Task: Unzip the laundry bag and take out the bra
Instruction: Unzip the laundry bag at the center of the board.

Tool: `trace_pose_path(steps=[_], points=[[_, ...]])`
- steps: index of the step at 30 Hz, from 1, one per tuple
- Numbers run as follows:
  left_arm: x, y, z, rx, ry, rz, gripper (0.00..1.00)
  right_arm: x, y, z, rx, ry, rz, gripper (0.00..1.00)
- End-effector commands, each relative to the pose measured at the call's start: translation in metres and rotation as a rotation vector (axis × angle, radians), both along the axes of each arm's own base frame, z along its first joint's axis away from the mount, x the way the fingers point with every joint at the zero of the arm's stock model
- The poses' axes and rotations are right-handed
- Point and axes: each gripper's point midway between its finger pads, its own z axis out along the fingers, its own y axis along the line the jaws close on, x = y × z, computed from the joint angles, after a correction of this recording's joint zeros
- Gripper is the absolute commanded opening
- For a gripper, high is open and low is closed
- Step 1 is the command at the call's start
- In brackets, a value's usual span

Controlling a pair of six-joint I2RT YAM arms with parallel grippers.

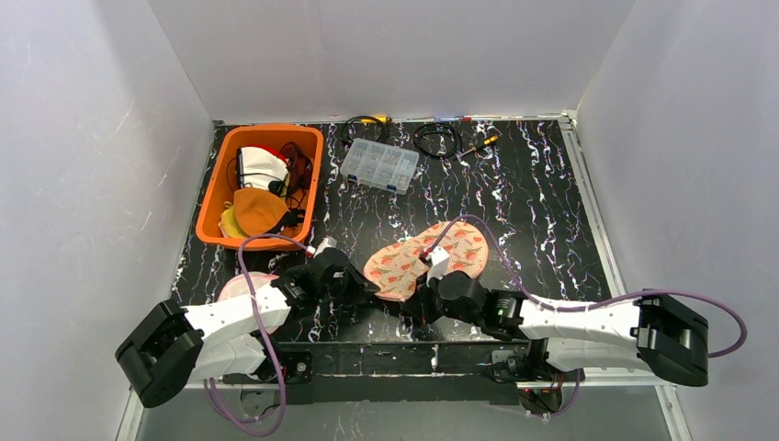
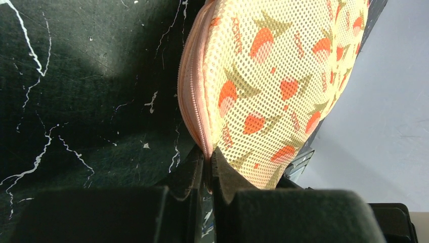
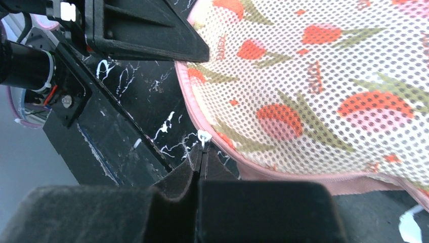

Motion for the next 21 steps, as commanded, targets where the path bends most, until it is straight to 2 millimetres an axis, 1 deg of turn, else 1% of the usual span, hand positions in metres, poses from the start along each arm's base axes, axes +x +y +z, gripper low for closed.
trace_pose_path(steps=[1, 6, 9, 14, 17, 19, 21], points=[[0.006, 0.009, 0.004, 0.045, -0.040, 0.000, 0.00, 0.005, -0.018, -0.001, -0.062, -0.040, -0.032, 0.01], [0.008, 0.008, 0.009, 0.037, -0.050, -0.027, 0.00, 0.006, -0.038, -0.007, -0.094, -0.042, -0.081, 0.01], [0.009, 0.004, 0.013, 0.015, -0.043, -0.059, 0.00, 0.006, -0.046, -0.007, -0.082, -0.036, -0.103, 0.01], [0.014, -0.008, 0.022, 0.016, -0.057, -0.136, 0.00, 0.002, -0.049, 0.001, -0.033, -0.045, -0.089, 0.01], [0.021, -0.014, 0.029, 0.026, -0.072, -0.181, 0.00, -0.002, -0.048, -0.003, -0.046, -0.039, -0.064, 0.01], [0.025, -0.012, 0.031, 0.041, -0.078, -0.208, 0.00, -0.002, -0.047, -0.008, -0.064, -0.028, -0.064, 0.01], [0.030, -0.010, 0.031, 0.064, -0.088, -0.233, 0.00, -0.001, -0.044, -0.010, -0.046, -0.025, -0.069, 0.01]])
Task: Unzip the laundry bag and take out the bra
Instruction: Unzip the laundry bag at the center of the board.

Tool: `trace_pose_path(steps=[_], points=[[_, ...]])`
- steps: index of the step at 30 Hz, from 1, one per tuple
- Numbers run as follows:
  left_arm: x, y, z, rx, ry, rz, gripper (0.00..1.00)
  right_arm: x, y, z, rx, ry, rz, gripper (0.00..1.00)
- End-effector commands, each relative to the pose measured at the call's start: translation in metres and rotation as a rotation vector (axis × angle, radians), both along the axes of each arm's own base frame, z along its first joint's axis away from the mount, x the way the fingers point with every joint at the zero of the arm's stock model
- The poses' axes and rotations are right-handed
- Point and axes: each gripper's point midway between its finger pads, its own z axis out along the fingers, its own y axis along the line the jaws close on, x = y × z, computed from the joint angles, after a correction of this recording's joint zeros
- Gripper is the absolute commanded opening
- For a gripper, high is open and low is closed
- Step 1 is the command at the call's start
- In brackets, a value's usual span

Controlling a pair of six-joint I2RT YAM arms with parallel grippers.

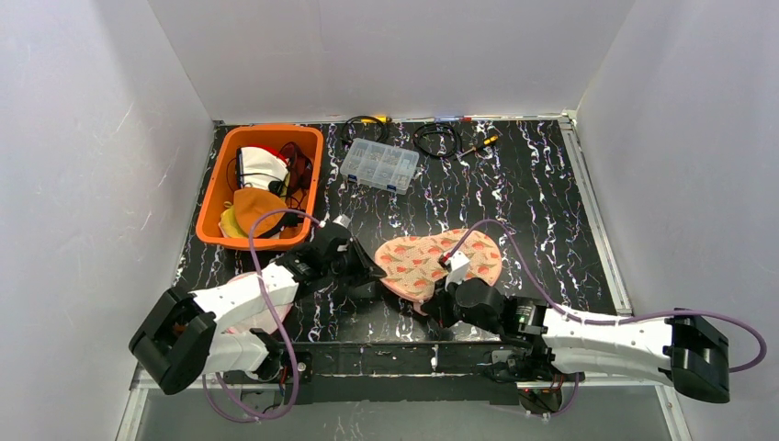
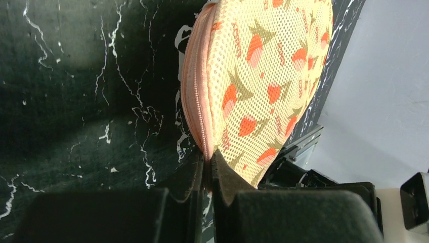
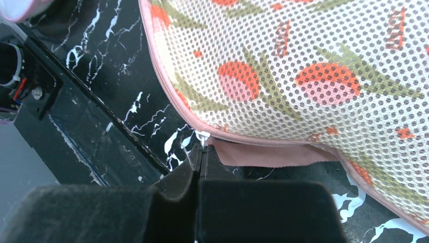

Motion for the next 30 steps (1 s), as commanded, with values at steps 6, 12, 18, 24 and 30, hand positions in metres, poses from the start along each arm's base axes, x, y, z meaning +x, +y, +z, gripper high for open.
trace_pose_path(steps=[6, 12, 18, 24, 30], points=[[0.004, 0.013, -0.004, 0.092, -0.007, -0.096, 0.00, 0.001, 0.015, -0.006, 0.061, 0.014, -0.007, 0.01], [-0.018, 0.021, -0.014, 0.039, 0.033, -0.073, 0.63, 0.001, 0.027, 0.000, 0.093, 0.022, 0.006, 0.01], [-0.047, 0.029, -0.018, -0.023, 0.069, -0.018, 0.84, 0.001, 0.040, 0.006, 0.122, 0.025, 0.028, 0.01], [-0.054, 0.014, -0.008, -0.058, 0.036, 0.047, 0.84, 0.000, 0.061, 0.009, 0.153, 0.043, 0.061, 0.01], [-0.040, 0.010, -0.010, -0.062, 0.048, 0.158, 0.79, 0.000, 0.074, 0.013, 0.178, 0.054, 0.078, 0.01]])
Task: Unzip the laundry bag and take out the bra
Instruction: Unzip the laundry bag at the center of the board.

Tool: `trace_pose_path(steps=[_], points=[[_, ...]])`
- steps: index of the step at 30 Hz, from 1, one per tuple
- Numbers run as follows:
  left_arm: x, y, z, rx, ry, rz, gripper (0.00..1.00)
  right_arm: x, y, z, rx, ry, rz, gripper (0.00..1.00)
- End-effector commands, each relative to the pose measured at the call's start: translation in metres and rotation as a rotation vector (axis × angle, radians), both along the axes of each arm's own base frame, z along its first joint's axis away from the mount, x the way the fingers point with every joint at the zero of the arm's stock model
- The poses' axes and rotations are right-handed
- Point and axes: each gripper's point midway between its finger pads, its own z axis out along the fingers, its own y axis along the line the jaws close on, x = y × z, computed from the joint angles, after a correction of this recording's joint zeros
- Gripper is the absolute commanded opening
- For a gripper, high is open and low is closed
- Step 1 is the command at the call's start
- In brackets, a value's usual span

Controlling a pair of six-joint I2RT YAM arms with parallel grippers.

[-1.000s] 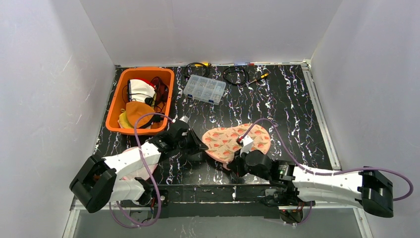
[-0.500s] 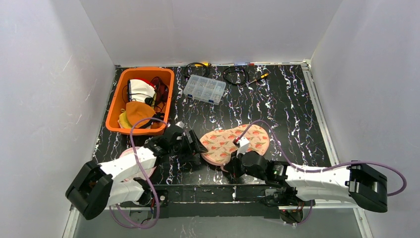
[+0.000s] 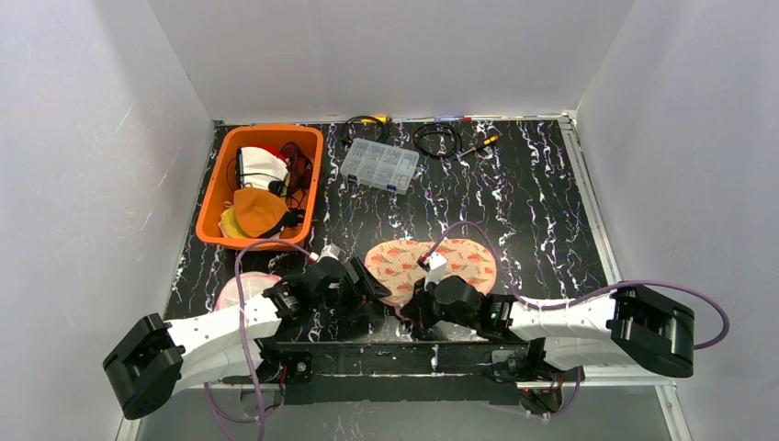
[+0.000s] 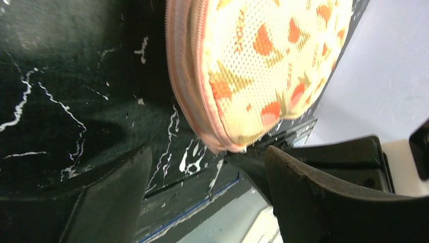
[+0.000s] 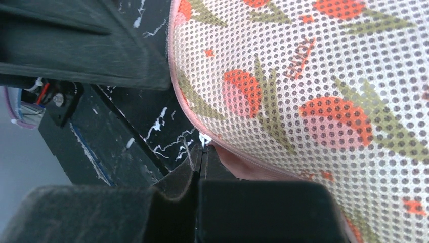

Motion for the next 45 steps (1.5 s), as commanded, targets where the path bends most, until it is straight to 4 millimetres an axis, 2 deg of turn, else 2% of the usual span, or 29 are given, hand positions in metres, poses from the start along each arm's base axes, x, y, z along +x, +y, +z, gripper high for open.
trace_pose_path(steps=[1, 4, 10, 15, 20, 23, 30, 36, 40, 45], points=[[0.022, -0.003, 0.006, -0.006, -0.011, 0.129, 0.76, 0.003, 0.031, 0.039, 0.142, -0.022, 0.024, 0.01], [0.026, -0.012, 0.008, -0.003, -0.014, 0.113, 0.69, 0.002, 0.034, 0.040, 0.152, -0.020, 0.032, 0.01], [0.032, -0.015, -0.002, 0.014, -0.008, 0.133, 0.55, -0.001, 0.038, 0.042, 0.159, -0.017, 0.053, 0.01], [0.036, -0.008, -0.006, 0.033, -0.021, 0.167, 0.32, -0.002, 0.035, 0.039, 0.142, -0.016, 0.056, 0.01], [0.038, 0.000, -0.008, 0.051, -0.028, 0.202, 0.18, -0.002, 0.032, 0.037, 0.127, -0.018, 0.054, 0.01], [0.039, 0.008, -0.008, 0.087, -0.029, 0.228, 0.01, -0.001, 0.029, 0.037, 0.115, -0.022, 0.049, 0.01], [0.038, 0.027, -0.011, 0.137, -0.031, 0.277, 0.00, 0.002, 0.016, 0.033, 0.067, -0.028, 0.018, 0.01], [0.037, 0.035, -0.012, 0.152, -0.034, 0.297, 0.00, 0.006, -0.002, 0.031, 0.031, -0.039, -0.035, 0.01], [0.038, 0.038, -0.010, 0.156, -0.050, 0.297, 0.00, 0.009, -0.014, 0.033, 0.015, -0.052, -0.071, 0.01], [0.045, 0.035, -0.003, 0.150, -0.069, 0.242, 0.00, 0.012, -0.032, 0.025, -0.037, -0.059, -0.115, 0.01]])
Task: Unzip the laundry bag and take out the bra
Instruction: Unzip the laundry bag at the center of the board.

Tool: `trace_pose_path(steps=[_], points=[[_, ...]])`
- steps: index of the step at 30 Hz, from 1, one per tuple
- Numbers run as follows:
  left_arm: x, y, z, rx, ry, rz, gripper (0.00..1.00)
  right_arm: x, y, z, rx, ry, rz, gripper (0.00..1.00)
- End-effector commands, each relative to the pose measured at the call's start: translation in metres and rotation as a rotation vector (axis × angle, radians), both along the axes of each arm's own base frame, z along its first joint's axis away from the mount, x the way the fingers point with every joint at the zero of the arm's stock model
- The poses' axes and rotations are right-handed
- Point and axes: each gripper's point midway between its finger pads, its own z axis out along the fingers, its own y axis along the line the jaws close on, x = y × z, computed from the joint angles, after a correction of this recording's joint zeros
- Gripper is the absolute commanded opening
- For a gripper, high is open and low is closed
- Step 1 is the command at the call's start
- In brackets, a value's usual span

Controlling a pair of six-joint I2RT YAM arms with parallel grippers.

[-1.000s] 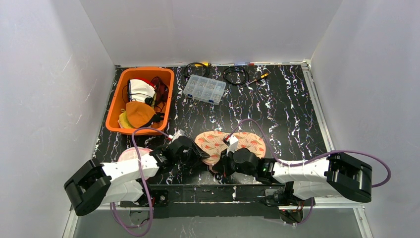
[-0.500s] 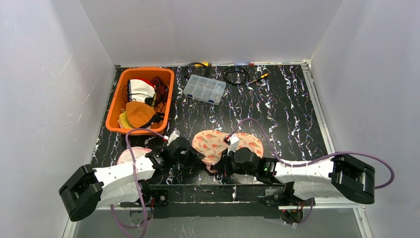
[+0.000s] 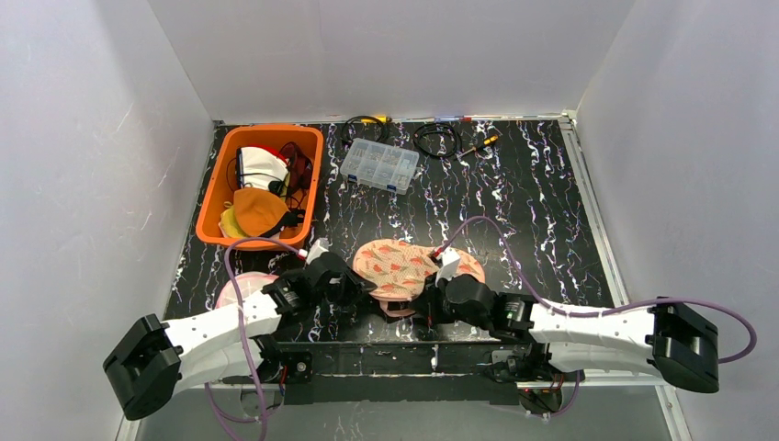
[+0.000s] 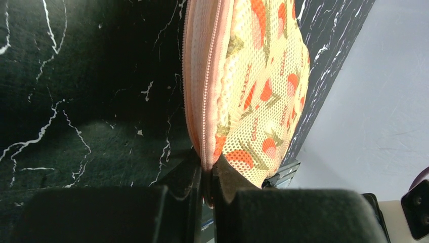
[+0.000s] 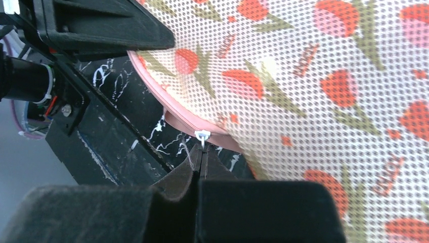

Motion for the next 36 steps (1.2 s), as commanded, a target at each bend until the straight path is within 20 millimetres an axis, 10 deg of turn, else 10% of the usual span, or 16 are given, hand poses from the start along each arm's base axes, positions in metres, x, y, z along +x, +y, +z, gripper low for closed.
trace_pose_path(steps=[1, 11, 23, 36], points=[[0.012, 0.023, -0.009, 0.116, -0.021, 0.010, 0.00, 0.008, -0.022, -0.008, -0.070, -0.019, -0.077, 0.01], [0.021, 0.025, -0.003, 0.083, -0.023, -0.053, 0.00, 0.009, -0.036, -0.019, -0.097, -0.021, -0.112, 0.01], [-0.015, 0.024, 0.012, 0.041, 0.037, -0.188, 0.79, 0.001, -0.019, -0.003, -0.013, -0.015, -0.037, 0.01], [-0.037, -0.012, 0.034, -0.029, 0.000, -0.177, 0.85, -0.011, 0.021, -0.001, 0.065, 0.016, 0.084, 0.01]])
